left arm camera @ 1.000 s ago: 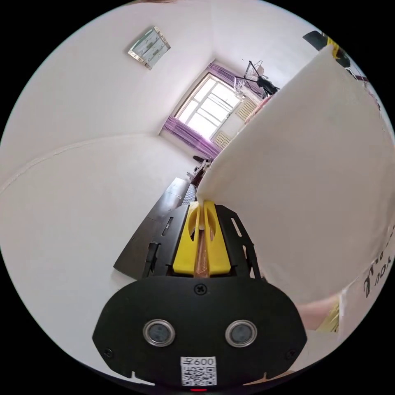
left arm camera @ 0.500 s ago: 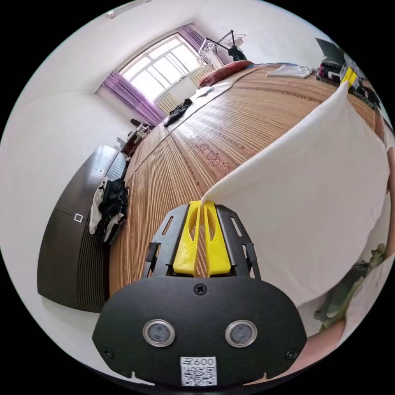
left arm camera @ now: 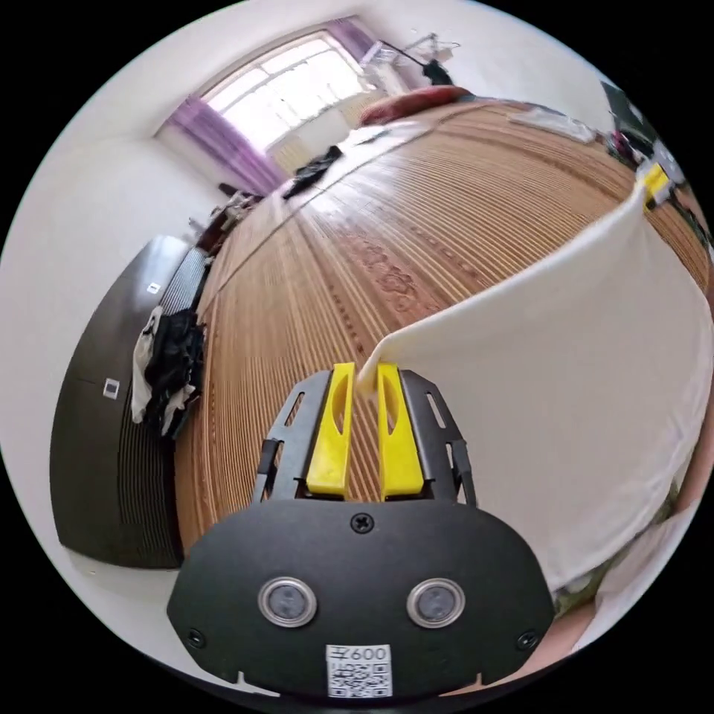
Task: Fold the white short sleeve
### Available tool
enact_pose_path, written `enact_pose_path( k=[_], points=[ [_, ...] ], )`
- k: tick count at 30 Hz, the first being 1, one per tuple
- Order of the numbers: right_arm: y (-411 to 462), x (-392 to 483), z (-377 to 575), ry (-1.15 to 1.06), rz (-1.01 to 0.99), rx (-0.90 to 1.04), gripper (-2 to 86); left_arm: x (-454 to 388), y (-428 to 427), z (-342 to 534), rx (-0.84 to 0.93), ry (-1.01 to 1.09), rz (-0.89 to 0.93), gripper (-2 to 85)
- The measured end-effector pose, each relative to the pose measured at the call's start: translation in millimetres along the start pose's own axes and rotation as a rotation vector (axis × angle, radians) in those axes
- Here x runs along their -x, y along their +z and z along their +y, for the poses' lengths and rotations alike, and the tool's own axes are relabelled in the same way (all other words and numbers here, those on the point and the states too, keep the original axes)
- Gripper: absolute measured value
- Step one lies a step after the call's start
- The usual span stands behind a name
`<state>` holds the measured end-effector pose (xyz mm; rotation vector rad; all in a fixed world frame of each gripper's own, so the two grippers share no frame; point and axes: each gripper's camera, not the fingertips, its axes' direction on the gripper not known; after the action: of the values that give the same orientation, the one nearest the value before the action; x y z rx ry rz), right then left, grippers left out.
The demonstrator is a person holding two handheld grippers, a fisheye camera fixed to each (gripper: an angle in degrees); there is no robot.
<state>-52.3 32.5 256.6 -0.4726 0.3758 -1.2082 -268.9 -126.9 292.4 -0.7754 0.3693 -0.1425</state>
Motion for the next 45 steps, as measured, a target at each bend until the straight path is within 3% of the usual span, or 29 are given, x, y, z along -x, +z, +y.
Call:
enact_pose_path(
  k=[2,5,7,10,13,19,24,28,30,32,33,35,36,39,43,45],
  points=[
    [-13.2,-25.6,11.1,0.145,0.110,-0.068,0.2,42.0,-5.9,10.0,-0.033,-0.306,-0.146,1.5],
    [-39.4,-39.7,26.8,0.144,-0.022,-0.184,-0.6,51.6,-13.9,17.6,-0.149,-0.220,0.032,1.2],
    [-42.1,-38.0,25.6,0.122,-0.217,-0.237,-0.8,44.5,0.7,13.5,-0.094,-0.141,0.175,1.1],
    [-18.6,-33.4,9.2,0.141,-0.351,-0.211,-0.8,23.8,44.6,8.1,0.027,-0.085,0.359,1.0],
    [22.3,-25.9,-7.0,0.124,-0.310,-0.076,-0.8,-2.1,87.8,10.5,0.145,-0.039,0.305,0.8],
    [12.6,-24.2,-31.9,0.049,-0.199,-0.073,-0.8,-11.1,99.3,7.5,0.092,-0.024,0.230,0.7],
    [18.6,-23.9,-59.8,0.028,-0.087,-0.074,-0.8,9.3,118.4,0.4,0.069,-0.118,0.303,0.6],
    [13.7,-47.5,-51.0,0.105,-0.146,-0.124,-0.8,39.8,123.1,20.4,0.036,-0.372,0.438,0.4],
    [4.6,-50.7,-34.9,0.116,-0.115,-0.170,-0.8,46.2,105.6,33.1,0.013,-0.431,0.339,0.3],
    [-13.3,-55.6,-10.9,0.202,-0.086,-0.228,-0.8,37.3,55.1,52.2,-0.044,-0.427,-0.014,0.3],
    [-28.2,-55.6,10.5,0.244,-0.120,-0.302,-0.8,20.4,25.4,62.7,-0.128,-0.360,-0.097,0.3],
    [-45.3,-48.2,39.4,0.269,-0.193,-0.389,-0.8,-10.6,-20.4,85.4,-0.284,-0.301,-0.103,0.3],
    [-51.4,-40.0,50.9,0.256,-0.276,-0.384,-0.8,-20.4,-34.1,93.9,-0.329,-0.300,-0.080,0.3],
    [-71.9,-6.6,73.2,0.164,-0.518,-0.385,-0.9,-95.2,-98.6,132.2,-0.481,-0.168,0.235,0.4],
    [-106.9,45.8,98.3,0.033,-0.654,-0.443,-0.8,-184.2,-134.3,147.3,-0.425,0.080,0.470,0.5],
    [-112.6,63.7,97.8,-0.013,-0.641,-0.436,-0.8,-219.8,-146.7,158.7,-0.372,0.022,0.565,0.5]
  ],
)
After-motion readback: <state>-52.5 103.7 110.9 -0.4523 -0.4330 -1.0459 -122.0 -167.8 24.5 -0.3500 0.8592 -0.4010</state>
